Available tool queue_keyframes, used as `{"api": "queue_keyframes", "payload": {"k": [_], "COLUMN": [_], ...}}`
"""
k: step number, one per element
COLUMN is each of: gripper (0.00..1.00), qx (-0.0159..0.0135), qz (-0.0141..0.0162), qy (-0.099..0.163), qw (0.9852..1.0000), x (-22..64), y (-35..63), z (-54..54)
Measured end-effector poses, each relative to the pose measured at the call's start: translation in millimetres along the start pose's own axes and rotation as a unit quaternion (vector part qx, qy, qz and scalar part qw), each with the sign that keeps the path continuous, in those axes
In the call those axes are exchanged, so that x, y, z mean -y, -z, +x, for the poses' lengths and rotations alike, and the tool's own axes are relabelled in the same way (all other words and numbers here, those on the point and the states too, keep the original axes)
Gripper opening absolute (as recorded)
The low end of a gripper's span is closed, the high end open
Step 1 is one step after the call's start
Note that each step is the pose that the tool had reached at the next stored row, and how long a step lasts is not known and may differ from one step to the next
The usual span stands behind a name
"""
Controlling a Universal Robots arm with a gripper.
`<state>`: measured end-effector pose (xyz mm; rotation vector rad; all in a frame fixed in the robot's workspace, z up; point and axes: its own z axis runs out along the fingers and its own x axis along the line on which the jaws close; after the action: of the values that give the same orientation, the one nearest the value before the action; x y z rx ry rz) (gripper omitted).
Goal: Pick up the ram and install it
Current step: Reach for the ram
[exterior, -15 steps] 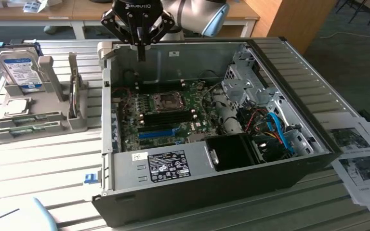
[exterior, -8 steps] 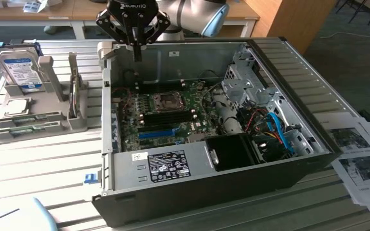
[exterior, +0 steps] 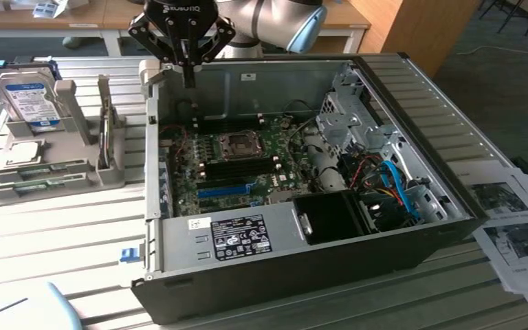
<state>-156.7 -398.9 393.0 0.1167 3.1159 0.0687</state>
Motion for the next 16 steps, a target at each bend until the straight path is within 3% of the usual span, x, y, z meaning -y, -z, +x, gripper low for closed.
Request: {"api": "queue_keyframes", "payload": {"k": [16], "gripper": [0.09], "qx": [-0.0010], "qz": [0.0001], "qy": [0.000], "qw": [1.0000], "x": [1.7], "y": [0.3], "z": [22.3]}}
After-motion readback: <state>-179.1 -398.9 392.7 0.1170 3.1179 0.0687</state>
